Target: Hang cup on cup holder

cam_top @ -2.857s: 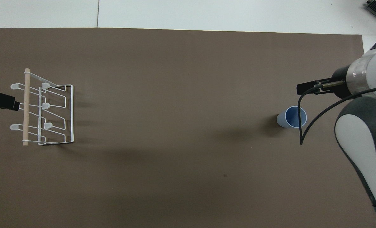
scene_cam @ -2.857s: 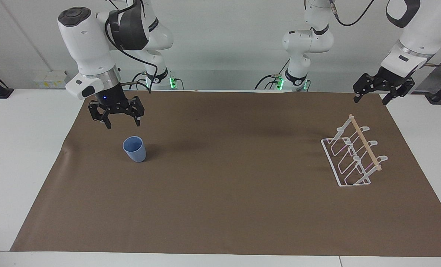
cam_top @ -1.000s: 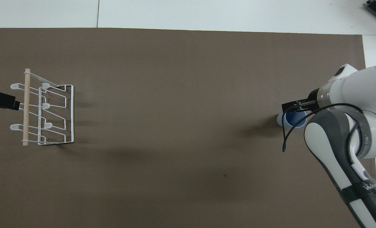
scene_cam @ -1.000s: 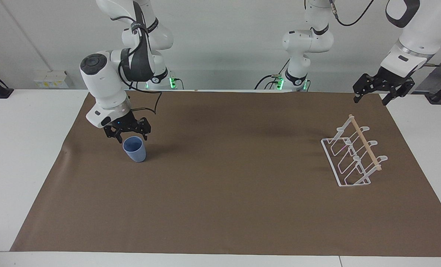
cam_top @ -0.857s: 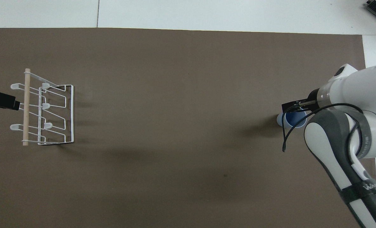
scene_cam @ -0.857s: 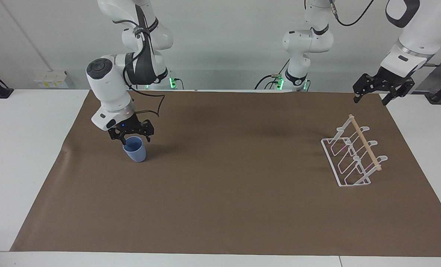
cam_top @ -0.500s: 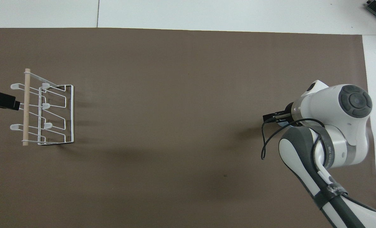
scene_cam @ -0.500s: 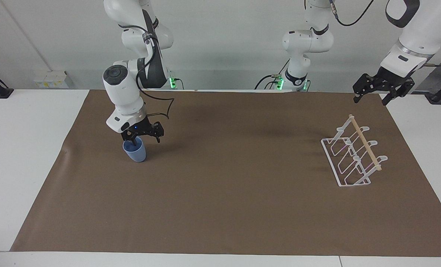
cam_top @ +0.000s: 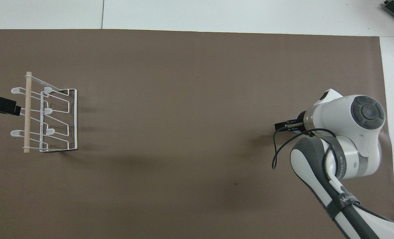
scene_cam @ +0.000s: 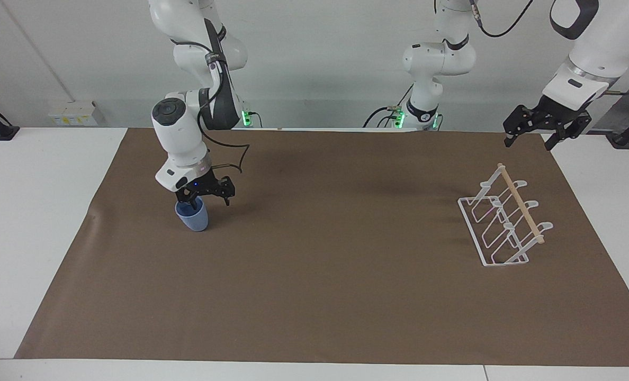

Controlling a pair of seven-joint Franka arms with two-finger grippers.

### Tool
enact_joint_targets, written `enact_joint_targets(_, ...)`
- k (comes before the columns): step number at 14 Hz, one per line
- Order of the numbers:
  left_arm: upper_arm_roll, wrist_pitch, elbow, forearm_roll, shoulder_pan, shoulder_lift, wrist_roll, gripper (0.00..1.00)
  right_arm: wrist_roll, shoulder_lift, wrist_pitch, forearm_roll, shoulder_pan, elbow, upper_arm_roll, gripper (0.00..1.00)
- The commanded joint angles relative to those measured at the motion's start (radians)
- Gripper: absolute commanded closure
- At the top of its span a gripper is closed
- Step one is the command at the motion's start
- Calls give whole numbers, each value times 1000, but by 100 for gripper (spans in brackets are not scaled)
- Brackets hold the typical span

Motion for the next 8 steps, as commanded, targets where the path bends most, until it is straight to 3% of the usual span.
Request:
enact_joint_targets(1,6,15,-23,20,-9,-16,4,0,2,24,108,14,-10,-62,5,13)
enact_joint_targets(5,6,14,-23,20,-9,-16,6,0,3,38,106,14,-33,-56,5,90)
enact_joint_targets(6,4,14,-23,20,-9,-16,6,0,3,38,101,14,-35,-54,5,100)
enact_joint_targets(8,4,14,-23,20,-9,-16,7,0,3,39,93,14,-41,-48,5,100)
